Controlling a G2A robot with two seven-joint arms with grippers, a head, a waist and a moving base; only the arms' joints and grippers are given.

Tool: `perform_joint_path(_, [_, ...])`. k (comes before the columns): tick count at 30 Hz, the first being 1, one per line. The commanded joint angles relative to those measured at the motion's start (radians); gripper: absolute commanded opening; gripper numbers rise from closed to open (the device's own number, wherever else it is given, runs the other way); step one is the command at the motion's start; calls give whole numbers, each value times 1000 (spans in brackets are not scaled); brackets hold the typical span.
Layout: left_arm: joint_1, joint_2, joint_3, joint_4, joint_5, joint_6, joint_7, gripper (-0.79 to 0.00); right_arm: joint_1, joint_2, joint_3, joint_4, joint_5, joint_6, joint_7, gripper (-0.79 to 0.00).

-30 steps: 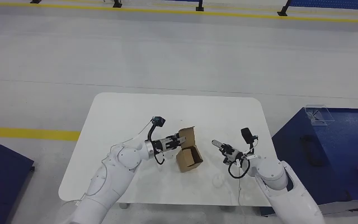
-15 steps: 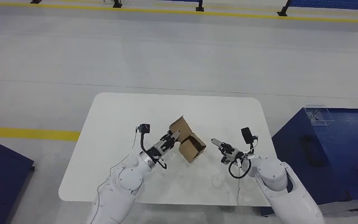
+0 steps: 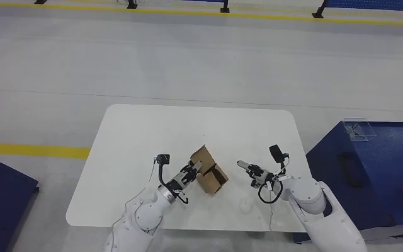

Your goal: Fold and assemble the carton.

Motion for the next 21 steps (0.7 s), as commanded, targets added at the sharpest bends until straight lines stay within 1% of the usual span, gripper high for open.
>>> perform_joint_path(1, [11,1,-1,-1,1,1,-5,-606,4,0,2,3,5,9,2,0])
perform_joint_path(2, [16,2,-1,-5,2,2,-10,-782,6,-1,3,5,14,15,5,0])
perform_joint_path(3, [20,3,-2,-8,8,6,-12,-785,9,-2,4,6,24,22,9,0])
perform_joint_path(4, [24,5,-2,-13,16,9,-19,-499,12,-3,7,9,37,29,8,0])
perform_joint_path(5, [27,6,-2,-18,25,13,-24,0,15,-4,7,11,49,37,12,0])
perform_joint_path(9, [40,13,-12,-56,70,-20,-12,0,21,-5,-4,12,43,42,17,0])
perform_joint_path(16, [19,27,-17,-105,137,-168,-81,0,26,-2,-33,12,-14,18,65,0])
perform_joint_path(21, [11,35,-25,-131,161,-194,-103,0,34,-3,-73,18,-64,10,82,0])
